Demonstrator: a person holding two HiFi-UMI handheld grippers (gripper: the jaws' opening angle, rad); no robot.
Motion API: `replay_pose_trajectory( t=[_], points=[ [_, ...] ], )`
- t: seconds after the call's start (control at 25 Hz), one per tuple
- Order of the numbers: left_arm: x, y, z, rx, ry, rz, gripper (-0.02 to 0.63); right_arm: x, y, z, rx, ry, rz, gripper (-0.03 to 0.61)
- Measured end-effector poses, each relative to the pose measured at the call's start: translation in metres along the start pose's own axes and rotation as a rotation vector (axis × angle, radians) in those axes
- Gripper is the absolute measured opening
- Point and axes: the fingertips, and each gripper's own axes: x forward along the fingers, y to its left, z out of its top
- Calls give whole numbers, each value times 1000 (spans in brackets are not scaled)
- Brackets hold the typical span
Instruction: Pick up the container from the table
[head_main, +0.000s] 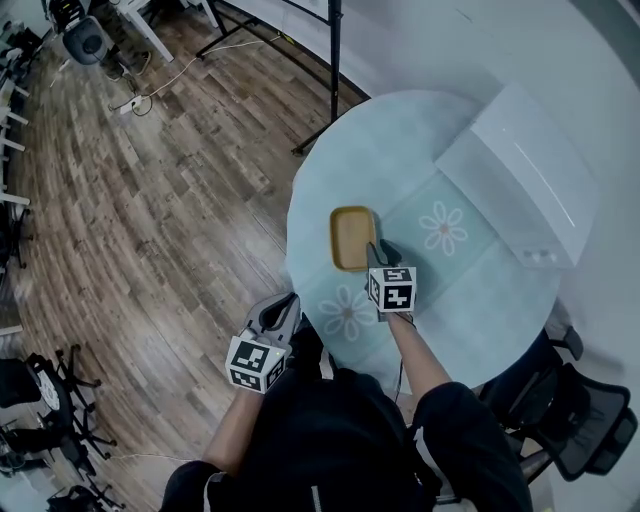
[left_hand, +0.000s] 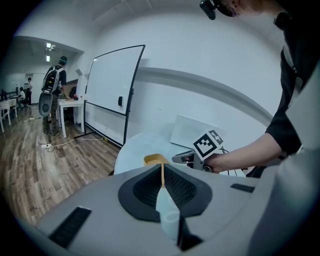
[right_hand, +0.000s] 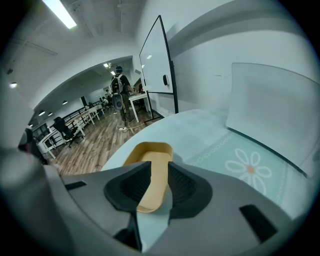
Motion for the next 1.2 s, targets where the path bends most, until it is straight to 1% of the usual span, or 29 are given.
replay_pose_trajectory(
  t=[0.2,0.32,0.64,0.76,0.84,1.0,1.2],
  points=[
    [-6,15,-9,-16,18,33,26,26,-9,-11,10,61,-13,97],
    [-9,22,-12,-31,22,50,26,38,-12,-21,31,104,-6,97],
    [-11,29,-13,-44,21,66,26,56,-18,-41,57,186,-13,94],
    [-12,29,-15,-46,25,68,26,58,-19,-47,61,200,-16,80],
    [-11,30,-15,-46,26,68,26,59,-19,-49,58,213,-21,48],
    [-9,30,-12,-40,26,62,26,58,-20,-48,57,214,-24,29],
    [-10,27,-12,-33,29,49,26,46,-16,-39,53,186,-19,28]
  ],
)
